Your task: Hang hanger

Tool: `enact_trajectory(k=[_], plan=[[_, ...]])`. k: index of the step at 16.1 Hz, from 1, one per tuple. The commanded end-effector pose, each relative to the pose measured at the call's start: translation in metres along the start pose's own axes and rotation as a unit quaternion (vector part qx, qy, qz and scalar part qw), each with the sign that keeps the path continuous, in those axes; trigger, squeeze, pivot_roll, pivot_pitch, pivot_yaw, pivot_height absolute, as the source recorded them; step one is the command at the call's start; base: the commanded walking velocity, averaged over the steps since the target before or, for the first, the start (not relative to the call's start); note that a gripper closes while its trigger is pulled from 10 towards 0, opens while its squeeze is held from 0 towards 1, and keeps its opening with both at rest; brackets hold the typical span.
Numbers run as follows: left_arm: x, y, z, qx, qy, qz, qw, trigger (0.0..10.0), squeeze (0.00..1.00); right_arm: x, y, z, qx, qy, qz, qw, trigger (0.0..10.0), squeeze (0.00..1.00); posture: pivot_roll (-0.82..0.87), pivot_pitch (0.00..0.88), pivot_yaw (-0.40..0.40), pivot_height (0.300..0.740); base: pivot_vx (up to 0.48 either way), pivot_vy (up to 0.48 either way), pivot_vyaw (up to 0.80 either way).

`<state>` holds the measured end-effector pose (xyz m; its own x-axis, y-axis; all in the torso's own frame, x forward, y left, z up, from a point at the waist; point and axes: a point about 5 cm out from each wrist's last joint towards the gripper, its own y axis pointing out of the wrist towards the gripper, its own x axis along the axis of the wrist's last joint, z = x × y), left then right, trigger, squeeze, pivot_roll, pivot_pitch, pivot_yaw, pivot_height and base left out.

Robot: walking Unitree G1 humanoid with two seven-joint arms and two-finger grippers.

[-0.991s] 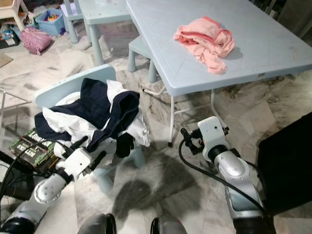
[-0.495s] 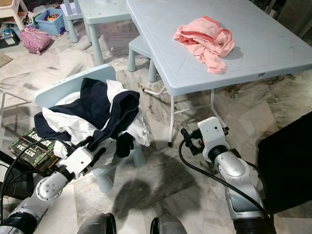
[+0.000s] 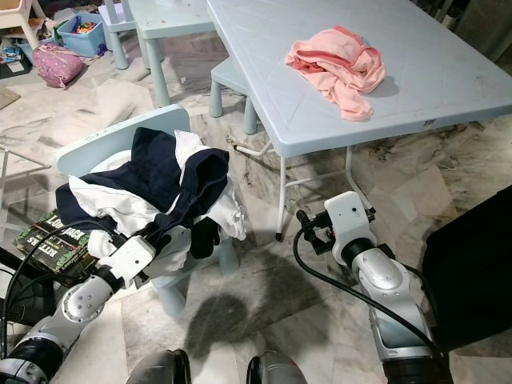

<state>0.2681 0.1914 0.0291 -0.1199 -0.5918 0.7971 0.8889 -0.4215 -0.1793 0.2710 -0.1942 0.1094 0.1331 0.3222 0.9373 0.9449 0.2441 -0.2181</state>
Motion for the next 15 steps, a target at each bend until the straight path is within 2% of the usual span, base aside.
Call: enact_trajectory(k=[1, 8, 9, 11, 13, 15], plan=[[-0.001, 0.0, -0.003, -0.007, 0.002, 0.001, 1.0, 0.0, 0.0, 0.003, -0.001, -0.002, -0.005, -0.001, -0.005, 1.0, 10.0, 0.0, -0.14, 0.131, -0.07, 0.74, 0.0, 0.0, 0.0], [-0.002, 0.001, 0.004, 0.006, -0.003, 0.003, 1.0, 0.0, 0.0, 0.005, 0.006, 0.002, -0.006, 0.003, -0.012, 1.0, 10.0, 0.0, -0.11, 0.097, -0.057, 0.74, 0.0, 0.0, 0.0], [-0.003, 0.001, 0.005, 0.01, -0.007, 0.008, 1.0, 0.0, 0.0, 0.004, 0.009, 0.004, -0.008, 0.017, -0.013, 1.0, 10.0, 0.0, -0.1, 0.079, -0.052, 0.74, 0.0, 0.0, 0.0], [-0.007, 0.001, 0.016, 0.05, -0.054, 0.028, 0.997, 0.0, 0.0, 0.005, 0.018, 0.012, -0.001, 0.054, -0.02, 0.998, 10.0, 0.0, -0.07, 0.04, -0.03, 0.74, 0.0, 0.0, 0.0], [-0.007, 0.004, 0.028, 0.077, -0.085, 0.033, 0.993, 0.0, 0.0, 0.006, 0.029, 0.016, -0.023, 0.083, -0.03, 0.996, 10.0, 0.0, -0.04, 0.0, -0.003, 0.74, 0.0, 0.0, 0.0], [-0.001, 0.008, 0.045, 0.099, -0.091, 0.022, 0.991, 0.0, 0.0, 0.005, 0.039, 0.02, -0.038, 0.127, -0.031, 0.991, 10.0, 0.0, -0.01, 0.0, 0.023, 0.74, 0.0, 0.0, 0.0]])
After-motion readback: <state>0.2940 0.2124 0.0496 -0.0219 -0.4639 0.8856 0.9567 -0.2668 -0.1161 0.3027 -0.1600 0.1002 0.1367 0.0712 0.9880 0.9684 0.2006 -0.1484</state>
